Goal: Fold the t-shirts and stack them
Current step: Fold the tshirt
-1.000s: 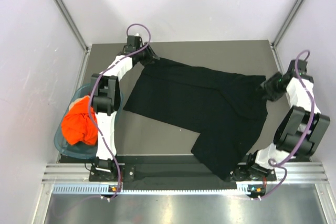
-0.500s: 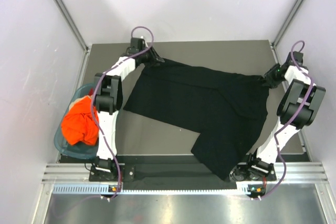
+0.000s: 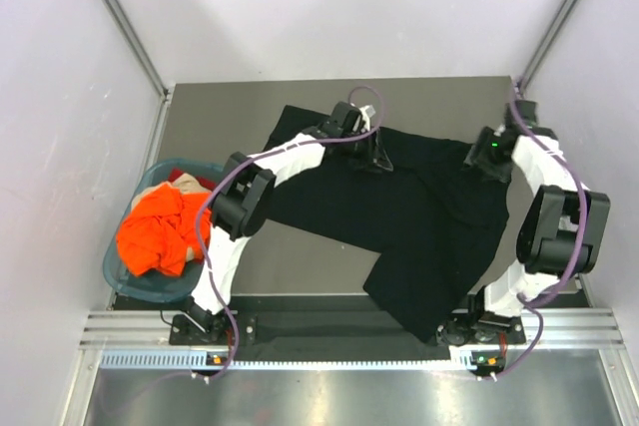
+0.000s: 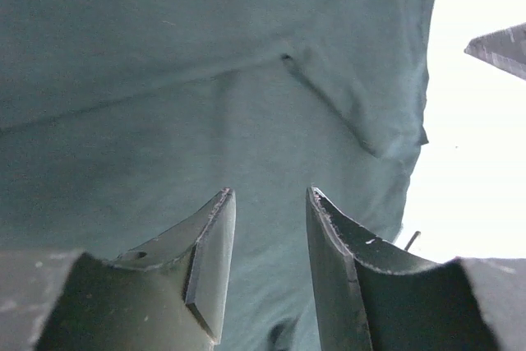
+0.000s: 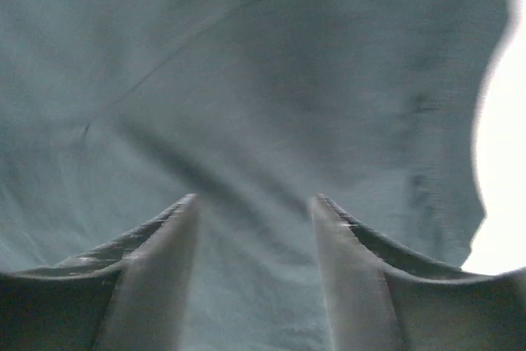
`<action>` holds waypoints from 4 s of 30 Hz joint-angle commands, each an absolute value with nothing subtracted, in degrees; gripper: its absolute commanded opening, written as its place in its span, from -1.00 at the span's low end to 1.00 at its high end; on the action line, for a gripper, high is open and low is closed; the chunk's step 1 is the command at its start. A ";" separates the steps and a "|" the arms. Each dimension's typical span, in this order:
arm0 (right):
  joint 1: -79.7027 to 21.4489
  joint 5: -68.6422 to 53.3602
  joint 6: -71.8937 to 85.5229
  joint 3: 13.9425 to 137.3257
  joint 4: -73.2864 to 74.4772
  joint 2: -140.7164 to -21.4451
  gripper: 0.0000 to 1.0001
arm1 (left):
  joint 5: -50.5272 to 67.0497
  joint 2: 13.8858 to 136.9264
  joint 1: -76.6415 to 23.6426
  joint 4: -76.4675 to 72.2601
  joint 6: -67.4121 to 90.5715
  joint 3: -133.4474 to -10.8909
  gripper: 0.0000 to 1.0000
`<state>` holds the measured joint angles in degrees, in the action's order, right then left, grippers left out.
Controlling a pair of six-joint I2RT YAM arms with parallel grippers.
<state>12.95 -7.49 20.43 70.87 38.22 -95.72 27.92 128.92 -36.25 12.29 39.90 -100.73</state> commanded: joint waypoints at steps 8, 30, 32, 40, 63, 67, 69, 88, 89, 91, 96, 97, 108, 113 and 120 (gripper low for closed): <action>-3.95 5.62 9.41 72.42 44.03 -99.65 -0.19 | 25.58 119.80 -30.94 21.53 33.67 -99.24 -0.11; -8.88 9.32 7.12 74.70 46.14 -103.89 -0.86 | 25.58 115.84 -25.58 22.76 33.40 -93.16 -0.13; -8.70 9.14 7.29 75.93 46.93 -104.06 -1.00 | 25.23 115.75 -25.58 22.94 33.22 -93.25 -0.13; -8.70 0.99 13.87 85.76 57.38 -102.30 -1.00 | 25.66 115.75 -24.70 23.12 33.13 -93.96 -0.14; -7.91 -9.40 21.62 82.88 64.51 -100.81 -0.94 | 29.61 118.47 -19.25 23.12 32.26 -95.09 -0.14; -5.82 -16.30 22.41 81.92 62.32 -101.08 -0.53 | 29.88 119.70 -18.02 22.77 32.95 -97.03 -0.14; -1.09 -22.29 26.16 80.17 56.62 -99.15 -0.34 | 27.88 120.58 -17.23 22.85 34.88 -98.78 -0.15; 22.50 -13.36 30.24 75.67 25.14 -102.65 -0.27 | 22.76 134.30 -12.48 10.11 40.96 -113.29 -0.14; 22.94 -13.36 30.15 75.67 25.31 -103.61 -0.27 | 22.68 134.47 -12.39 10.11 41.13 -112.68 -0.15; 24.17 -13.27 29.53 75.50 25.22 -104.41 -0.27 | 22.15 134.74 -12.22 10.63 41.31 -111.98 -0.17; 24.87 -14.59 28.13 73.66 25.22 -105.73 -0.30 | 20.57 135.17 -11.25 12.83 41.84 -109.43 -0.26; 24.96 -14.68 28.13 73.22 25.14 -105.82 -0.30 | 20.48 135.35 -11.16 13.18 41.66 -109.42 -0.26; 24.87 -15.91 25.93 71.11 23.73 -109.25 -0.49 | 21.09 139.13 -9.32 19.42 41.48 -111.18 -0.37; 24.96 -15.82 25.05 70.05 23.12 -109.60 -0.48 | 21.36 140.10 -8.97 20.13 41.31 -111.80 -0.38; 24.87 -16.26 24.96 70.31 22.94 -110.74 -0.58 | 22.32 141.85 -8.44 20.57 41.92 -112.32 -0.39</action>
